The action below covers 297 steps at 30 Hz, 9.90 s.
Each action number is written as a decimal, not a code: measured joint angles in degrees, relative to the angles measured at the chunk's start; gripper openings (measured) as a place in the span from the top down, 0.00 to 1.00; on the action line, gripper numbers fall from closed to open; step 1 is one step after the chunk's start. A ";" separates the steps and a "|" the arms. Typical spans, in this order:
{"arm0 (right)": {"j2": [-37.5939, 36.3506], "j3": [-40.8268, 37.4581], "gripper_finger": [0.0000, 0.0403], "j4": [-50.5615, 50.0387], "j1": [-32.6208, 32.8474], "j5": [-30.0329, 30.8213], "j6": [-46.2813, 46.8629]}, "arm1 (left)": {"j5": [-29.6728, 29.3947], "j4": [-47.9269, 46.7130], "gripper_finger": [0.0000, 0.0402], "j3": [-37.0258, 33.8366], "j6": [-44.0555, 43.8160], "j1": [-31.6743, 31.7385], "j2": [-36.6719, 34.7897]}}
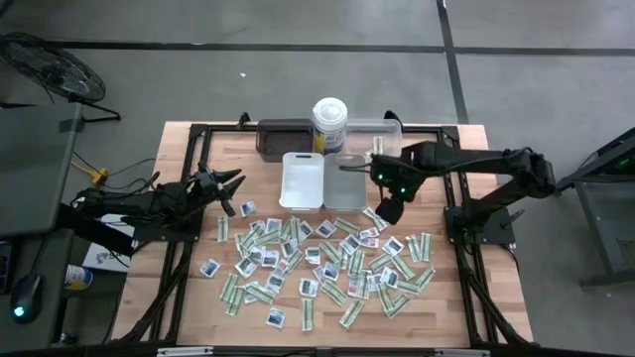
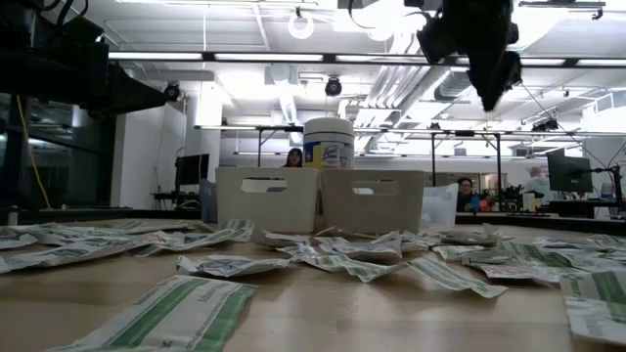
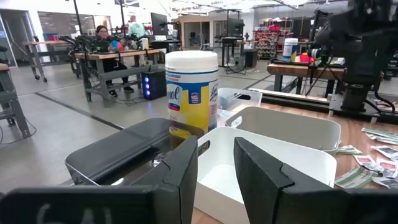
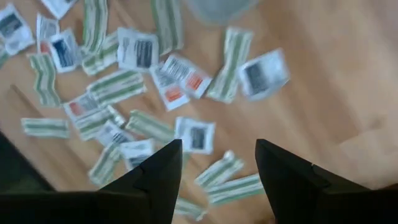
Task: Pick & Place First Aid Supplies
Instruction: Put the band aid into the transparent bin
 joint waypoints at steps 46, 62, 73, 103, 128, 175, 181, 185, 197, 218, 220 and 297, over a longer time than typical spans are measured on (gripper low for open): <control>0.72 -34.96 0.68 42.49 9.56 13.05 73.42 | -0.01 0.00 0.75 0.01 -0.01 0.01 -0.02; 6.63 -34.52 0.68 43.99 7.59 11.33 73.69 | 0.01 0.00 0.75 -0.01 -0.01 0.00 -0.01; 6.84 -34.59 0.75 42.96 6.34 10.59 71.70 | 0.01 0.00 0.75 -0.01 -0.01 0.00 -0.02; 2.92 -35.21 1.00 40.76 6.23 11.19 59.73 | 0.00 0.00 0.75 0.01 -0.01 -0.01 -0.01; -10.33 -34.87 1.00 40.87 9.71 11.51 56.01 | -0.01 0.00 0.75 -0.01 0.01 -0.01 0.00; -14.49 -34.72 1.00 60.52 -28.60 18.80 25.83 | 0.01 0.02 0.75 -0.01 0.01 -0.01 0.00; -3.63 -34.72 1.00 70.74 -34.78 11.70 26.64 | 0.01 0.00 0.75 -0.01 0.01 0.01 0.00; 1.30 -34.72 1.00 75.45 -36.60 8.43 28.35 | 0.00 0.00 0.75 -0.01 0.00 0.01 0.00; 3.26 -34.72 1.00 75.71 -38.05 6.52 28.07 | 0.01 0.00 0.75 0.01 -0.01 0.01 -0.01; 0.91 -34.76 0.63 77.36 -36.92 6.26 26.36 | 0.01 0.01 0.75 0.01 -0.01 -0.01 -0.01; 0.27 -34.76 0.63 77.14 -36.49 5.82 25.52 | 0.01 0.00 0.75 0.01 -0.01 -0.01 0.00; -13.86 -34.94 0.67 19.35 14.15 0.61 -22.42 | 0.01 0.00 0.75 0.01 0.00 0.01 0.00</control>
